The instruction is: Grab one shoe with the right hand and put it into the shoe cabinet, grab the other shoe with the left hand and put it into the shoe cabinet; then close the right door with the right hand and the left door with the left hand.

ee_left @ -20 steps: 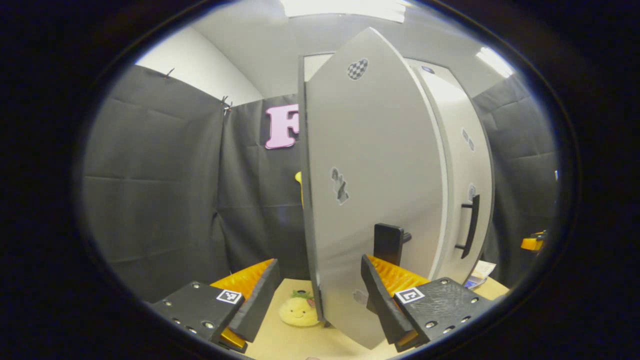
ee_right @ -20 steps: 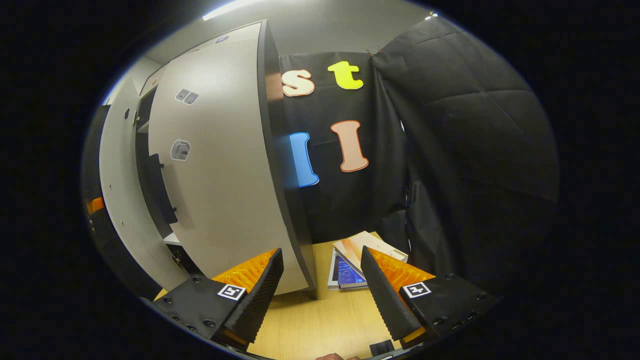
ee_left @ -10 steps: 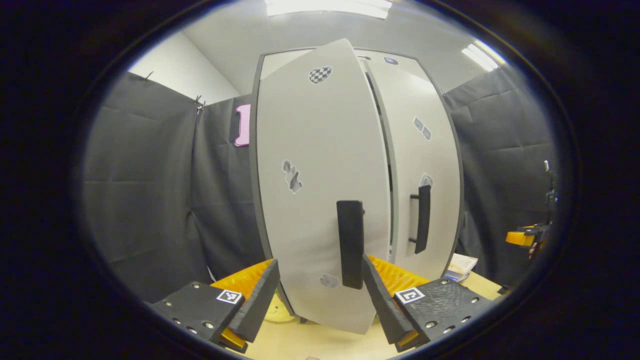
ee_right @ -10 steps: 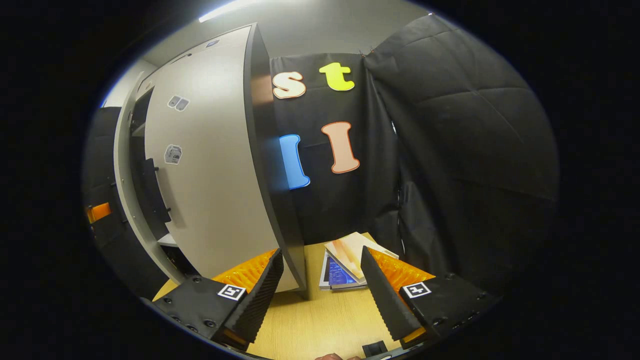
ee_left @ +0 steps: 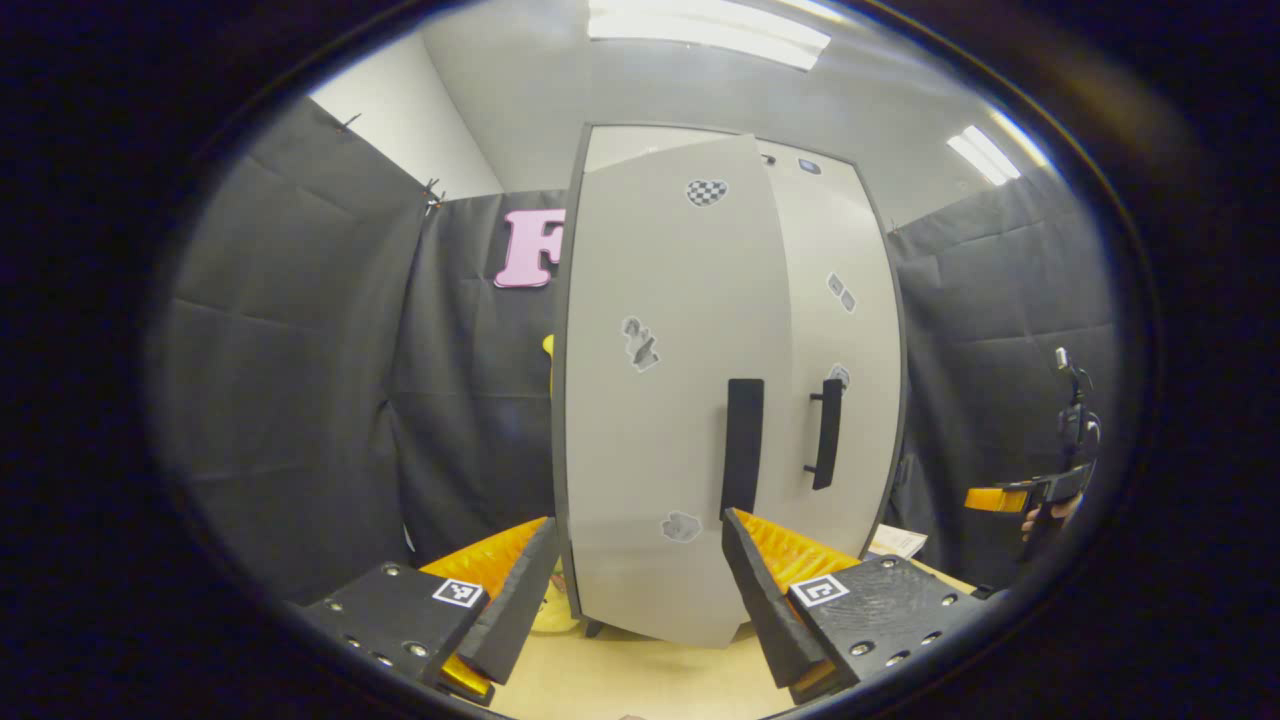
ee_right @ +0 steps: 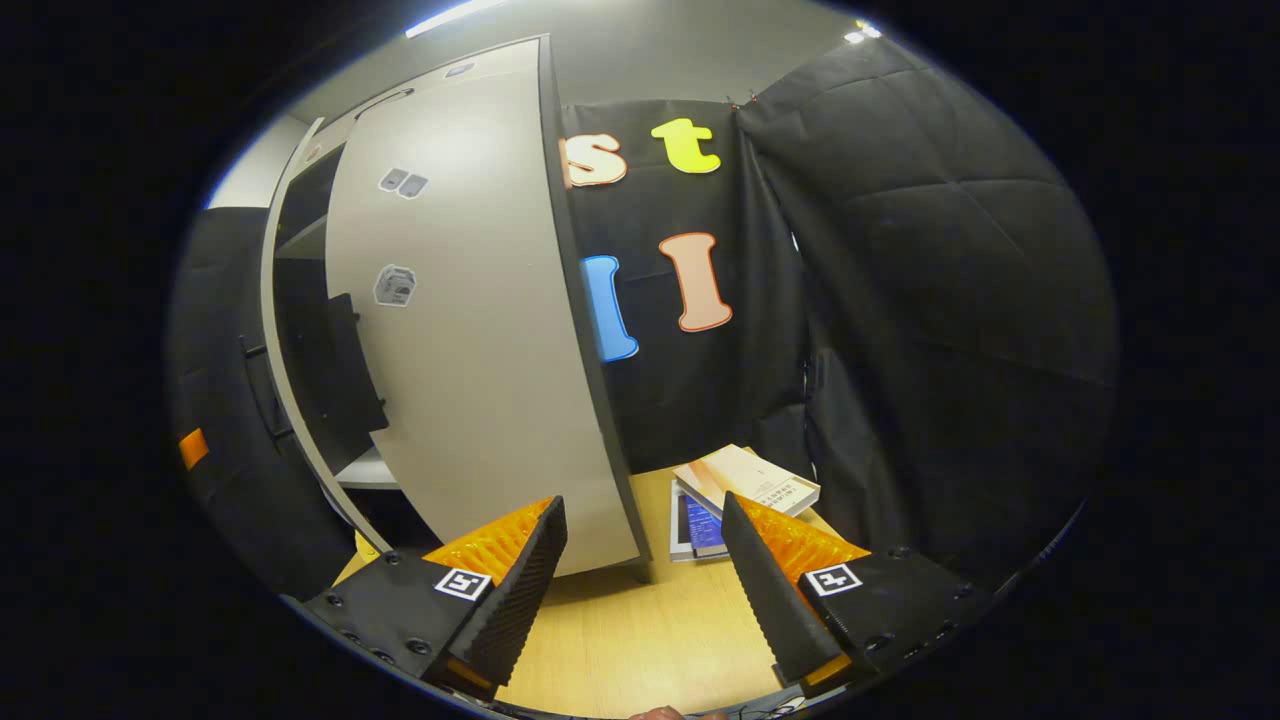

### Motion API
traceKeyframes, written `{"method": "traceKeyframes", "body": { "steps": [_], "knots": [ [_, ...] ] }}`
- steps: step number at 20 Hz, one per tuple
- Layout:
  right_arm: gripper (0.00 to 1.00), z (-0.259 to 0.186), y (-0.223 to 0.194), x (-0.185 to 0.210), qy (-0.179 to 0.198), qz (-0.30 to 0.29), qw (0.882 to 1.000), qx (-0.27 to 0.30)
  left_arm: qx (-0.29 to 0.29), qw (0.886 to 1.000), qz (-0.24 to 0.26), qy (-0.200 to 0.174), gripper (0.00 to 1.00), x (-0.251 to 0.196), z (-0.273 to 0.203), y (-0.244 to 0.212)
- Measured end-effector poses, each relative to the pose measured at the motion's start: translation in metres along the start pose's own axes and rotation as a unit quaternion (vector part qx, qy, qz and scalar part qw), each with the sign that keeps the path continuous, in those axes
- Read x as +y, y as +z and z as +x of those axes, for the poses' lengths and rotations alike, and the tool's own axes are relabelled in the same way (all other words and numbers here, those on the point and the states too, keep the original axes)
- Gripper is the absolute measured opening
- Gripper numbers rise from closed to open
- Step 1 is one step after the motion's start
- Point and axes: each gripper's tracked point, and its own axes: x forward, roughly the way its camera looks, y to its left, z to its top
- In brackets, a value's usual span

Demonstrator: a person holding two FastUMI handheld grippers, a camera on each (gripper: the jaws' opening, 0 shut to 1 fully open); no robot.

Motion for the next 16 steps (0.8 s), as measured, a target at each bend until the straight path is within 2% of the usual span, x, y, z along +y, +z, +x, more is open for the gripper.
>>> {"method": "traceKeyframes", "body": {
  "steps": [6,10,16],
  "knots": [
    [0.98,0.000,0.002,0.045,0.016,-0.029,0.999,-0.024,-0.041,0.998,-0.041,0.013,0.93,0.018,-0.033,-0.002],
    [0.98,-0.007,-0.008,0.086,0.045,-0.055,0.997,-0.035,-0.034,0.998,-0.028,0.055,0.93,0.041,-0.056,-0.021],
    [0.98,-0.018,-0.039,0.115,0.061,-0.064,0.996,-0.018,-0.007,0.998,-0.030,0.059,0.94,0.048,-0.075,-0.044]
  ]
}}
